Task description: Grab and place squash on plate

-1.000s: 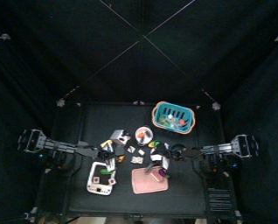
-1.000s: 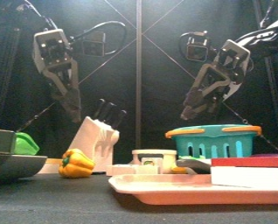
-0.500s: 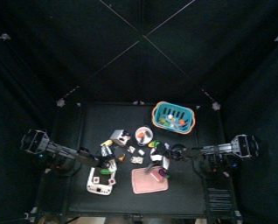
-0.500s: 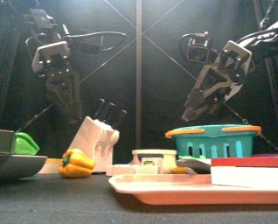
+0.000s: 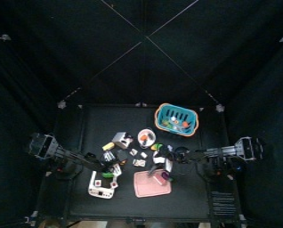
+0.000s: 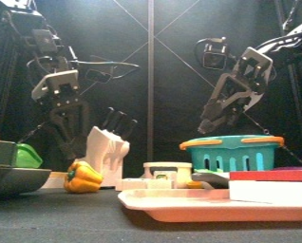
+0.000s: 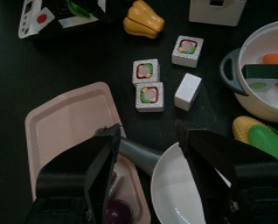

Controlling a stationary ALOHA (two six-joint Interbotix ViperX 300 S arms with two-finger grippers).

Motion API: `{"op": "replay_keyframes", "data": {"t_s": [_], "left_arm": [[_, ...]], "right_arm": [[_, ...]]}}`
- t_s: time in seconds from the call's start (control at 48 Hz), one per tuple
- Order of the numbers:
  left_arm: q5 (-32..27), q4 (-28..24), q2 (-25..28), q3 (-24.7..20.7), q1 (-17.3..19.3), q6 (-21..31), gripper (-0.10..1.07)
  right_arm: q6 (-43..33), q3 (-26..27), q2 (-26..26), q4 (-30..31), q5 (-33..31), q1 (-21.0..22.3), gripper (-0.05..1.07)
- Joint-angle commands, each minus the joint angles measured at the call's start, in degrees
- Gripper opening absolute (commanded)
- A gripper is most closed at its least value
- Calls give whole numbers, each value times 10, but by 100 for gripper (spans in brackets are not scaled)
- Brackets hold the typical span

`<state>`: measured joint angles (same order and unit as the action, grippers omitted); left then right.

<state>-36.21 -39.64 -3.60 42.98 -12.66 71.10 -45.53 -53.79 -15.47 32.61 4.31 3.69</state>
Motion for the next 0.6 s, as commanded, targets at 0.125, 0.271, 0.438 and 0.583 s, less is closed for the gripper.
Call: {"op": "replay_keyframes", "data": {"t_s": [0.125,0.271,0.438,0.583], "left_arm": [[-28,-21,29,-26,12,2,101],[-33,-33,51,-40,18,2,101],[-34,-36,81,-54,18,1,101],[-34,-41,94,-59,18,2,100]], "right_arm": [[1,4,-2,1,4,4,88],[1,4,-1,1,4,5,88],[1,3,0,1,5,7,88],[1,2,-1,1,4,7,88]]}}
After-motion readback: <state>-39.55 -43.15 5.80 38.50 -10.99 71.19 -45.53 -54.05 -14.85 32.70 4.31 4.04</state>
